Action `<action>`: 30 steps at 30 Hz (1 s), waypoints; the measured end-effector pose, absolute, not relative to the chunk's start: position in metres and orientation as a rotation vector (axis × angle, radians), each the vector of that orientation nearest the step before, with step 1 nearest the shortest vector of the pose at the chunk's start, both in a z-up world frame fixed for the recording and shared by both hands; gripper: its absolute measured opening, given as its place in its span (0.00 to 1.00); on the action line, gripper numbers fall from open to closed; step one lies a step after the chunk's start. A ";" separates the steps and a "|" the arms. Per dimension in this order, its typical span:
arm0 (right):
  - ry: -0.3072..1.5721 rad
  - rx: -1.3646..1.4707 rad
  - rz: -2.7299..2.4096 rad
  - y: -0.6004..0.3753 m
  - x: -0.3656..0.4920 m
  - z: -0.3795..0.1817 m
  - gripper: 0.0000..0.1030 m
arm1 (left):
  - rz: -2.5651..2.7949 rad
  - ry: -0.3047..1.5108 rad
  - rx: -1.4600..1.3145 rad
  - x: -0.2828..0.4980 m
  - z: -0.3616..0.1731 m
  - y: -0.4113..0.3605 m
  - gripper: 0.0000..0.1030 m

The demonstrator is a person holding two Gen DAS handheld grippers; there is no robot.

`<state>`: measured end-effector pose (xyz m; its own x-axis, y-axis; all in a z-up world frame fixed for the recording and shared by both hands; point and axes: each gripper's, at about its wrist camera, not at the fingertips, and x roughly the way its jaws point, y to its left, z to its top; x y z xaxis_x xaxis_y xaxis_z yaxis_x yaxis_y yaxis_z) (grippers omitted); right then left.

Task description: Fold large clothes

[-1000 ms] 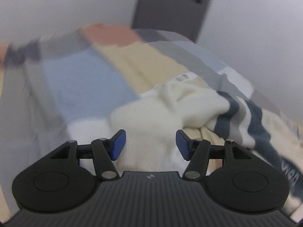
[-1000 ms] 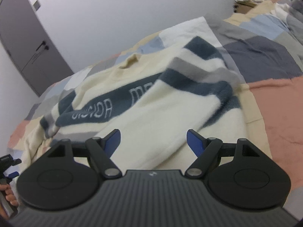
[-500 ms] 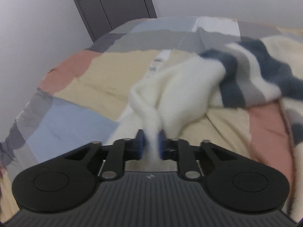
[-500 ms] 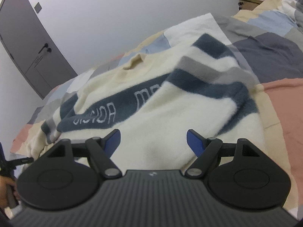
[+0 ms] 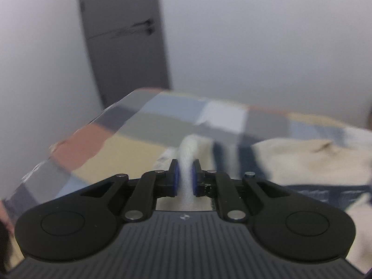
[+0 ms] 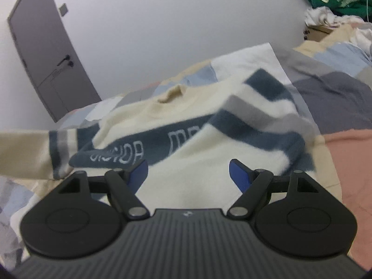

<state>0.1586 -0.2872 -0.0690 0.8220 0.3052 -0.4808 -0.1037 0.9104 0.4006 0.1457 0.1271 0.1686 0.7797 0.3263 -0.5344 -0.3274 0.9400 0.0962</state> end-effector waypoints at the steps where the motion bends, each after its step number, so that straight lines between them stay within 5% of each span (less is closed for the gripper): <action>1: 0.565 0.366 0.228 -0.289 0.157 -0.068 0.76 | 0.322 0.562 -0.003 0.144 0.178 0.110 0.13; 9: 0.527 0.394 0.183 -0.317 0.136 -0.057 0.76 | 0.045 0.514 -0.025 0.133 0.197 -0.038 0.13; 16: 0.481 0.398 0.131 -0.348 0.111 -0.037 0.76 | -0.082 0.629 -0.037 0.139 0.136 -0.127 0.13; 22: 0.472 0.398 0.109 -0.365 0.097 -0.031 0.76 | -0.118 0.699 -0.132 0.136 0.081 -0.126 0.16; 26: 0.459 0.406 0.140 -0.364 0.094 -0.031 0.76 | -0.168 0.733 -0.187 0.131 0.060 -0.105 0.62; 30: 0.470 0.425 0.206 -0.351 0.099 -0.035 0.76 | -0.169 0.724 -0.202 0.118 0.049 -0.075 0.64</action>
<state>0.0993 -0.3514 -0.0351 0.8732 0.2873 -0.3936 -0.0951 0.8926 0.4407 0.1181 -0.0748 0.0493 0.7373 -0.2225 -0.6379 0.0832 0.9669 -0.2411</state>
